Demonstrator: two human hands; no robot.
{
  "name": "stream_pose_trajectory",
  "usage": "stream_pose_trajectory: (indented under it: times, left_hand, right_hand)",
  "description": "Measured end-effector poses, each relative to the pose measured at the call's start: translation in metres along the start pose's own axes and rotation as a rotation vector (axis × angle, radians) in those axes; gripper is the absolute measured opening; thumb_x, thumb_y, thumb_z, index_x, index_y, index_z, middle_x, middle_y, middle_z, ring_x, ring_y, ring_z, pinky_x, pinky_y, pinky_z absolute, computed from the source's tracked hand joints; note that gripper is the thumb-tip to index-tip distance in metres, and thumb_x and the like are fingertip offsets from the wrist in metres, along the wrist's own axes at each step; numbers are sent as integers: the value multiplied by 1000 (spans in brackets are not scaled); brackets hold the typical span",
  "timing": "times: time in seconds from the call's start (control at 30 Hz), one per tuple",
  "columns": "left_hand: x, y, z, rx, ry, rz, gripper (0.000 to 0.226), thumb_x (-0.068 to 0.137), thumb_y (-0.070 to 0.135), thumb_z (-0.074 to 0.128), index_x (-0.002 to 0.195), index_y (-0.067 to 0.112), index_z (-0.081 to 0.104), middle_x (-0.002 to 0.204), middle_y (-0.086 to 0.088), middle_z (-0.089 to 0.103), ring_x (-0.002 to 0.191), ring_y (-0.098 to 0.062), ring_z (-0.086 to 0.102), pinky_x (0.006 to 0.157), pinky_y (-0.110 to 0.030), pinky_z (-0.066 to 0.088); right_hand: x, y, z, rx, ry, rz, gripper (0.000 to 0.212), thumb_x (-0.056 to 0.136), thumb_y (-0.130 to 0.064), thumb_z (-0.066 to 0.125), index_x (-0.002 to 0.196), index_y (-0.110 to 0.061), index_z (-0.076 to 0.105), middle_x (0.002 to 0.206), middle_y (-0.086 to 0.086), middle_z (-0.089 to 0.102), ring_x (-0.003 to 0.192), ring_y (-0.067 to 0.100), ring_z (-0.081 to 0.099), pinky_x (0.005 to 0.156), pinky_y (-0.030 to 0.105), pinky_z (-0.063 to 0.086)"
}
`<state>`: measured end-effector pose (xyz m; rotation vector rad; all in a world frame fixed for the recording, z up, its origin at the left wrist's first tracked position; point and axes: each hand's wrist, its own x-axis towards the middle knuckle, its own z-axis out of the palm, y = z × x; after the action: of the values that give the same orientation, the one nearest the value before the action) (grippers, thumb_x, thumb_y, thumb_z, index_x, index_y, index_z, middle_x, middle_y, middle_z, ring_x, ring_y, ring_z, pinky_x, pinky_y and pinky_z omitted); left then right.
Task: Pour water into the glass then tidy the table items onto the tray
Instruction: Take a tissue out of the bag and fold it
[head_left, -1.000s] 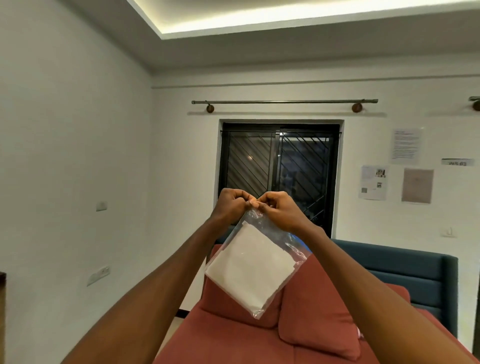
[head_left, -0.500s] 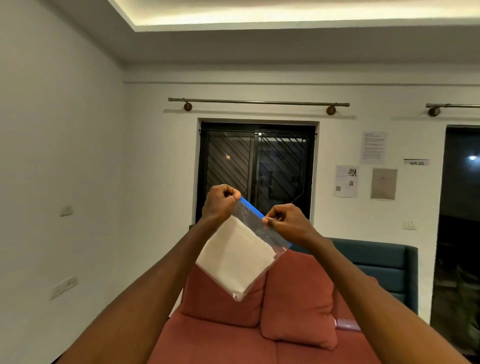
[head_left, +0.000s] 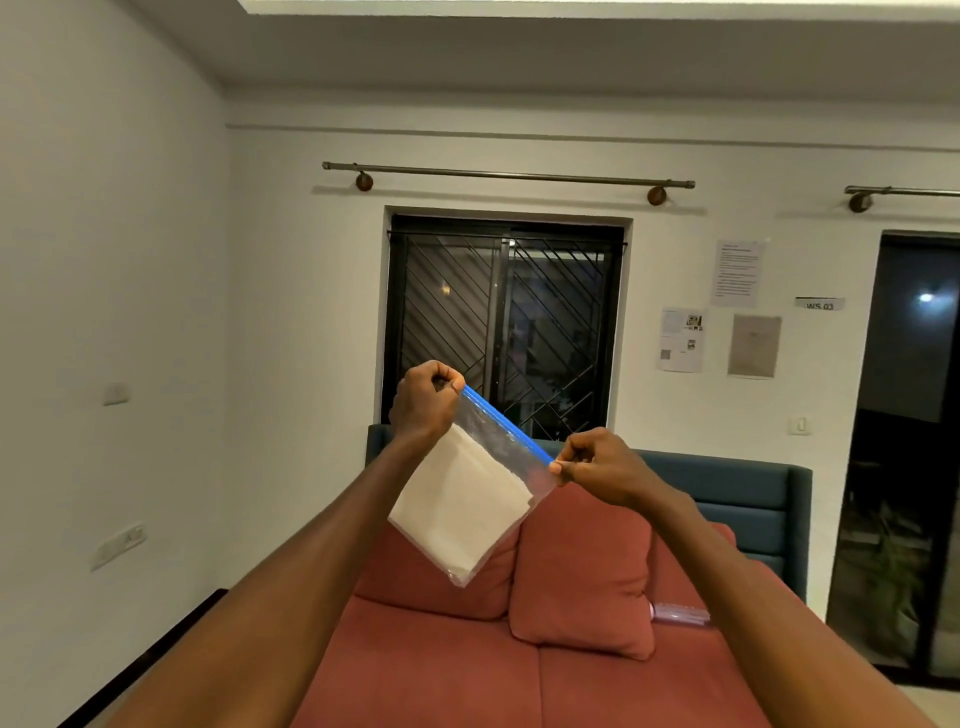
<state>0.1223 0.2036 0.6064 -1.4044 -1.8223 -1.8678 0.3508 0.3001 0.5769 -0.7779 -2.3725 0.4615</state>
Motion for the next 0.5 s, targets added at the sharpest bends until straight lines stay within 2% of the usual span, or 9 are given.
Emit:
stream_pose_trajectory:
  times: [0.1,0.2,0.3,0.4,0.5]
  left_hand:
    - [-9,6,-2,-118,-202,93,8,94,12,61,90,7,65,89,-10,65,92,-28,64,85,-44,58]
    - [-15,16,3,-150,-298,160,6,93,8,60,90,4,64,87,-15,62,88,-33,62,83,-43,55]
    - [-19,22,10,-145,-326,198,5,93,6,60,90,5,63,87,-18,61,78,-25,57,77,-41,54]
    - [-23,22,15,-166,-291,179,7,93,5,59,87,7,61,81,-11,59,76,-21,56,72,-38,52]
    - [-28,14,18,-185,-263,140,9,95,6,56,86,9,58,77,-6,56,70,-18,56,62,-34,53]
  right_hand:
    - [-6,-2,0,4,-275,30,21,84,-32,76,74,-13,77,77,8,73,70,11,63,78,38,56]
    - [-11,-14,9,232,-203,4,26,89,-36,70,89,-12,78,84,4,76,77,13,70,73,24,57]
    - [-11,-28,15,451,-87,4,26,93,-32,65,95,-10,78,86,6,77,76,13,72,67,20,57]
    - [-12,-36,17,550,-136,27,29,96,-33,60,96,-9,77,87,5,77,77,13,73,67,19,56]
    - [-14,-37,21,612,-165,78,34,100,-35,54,87,-17,79,85,2,76,74,10,70,68,19,54]
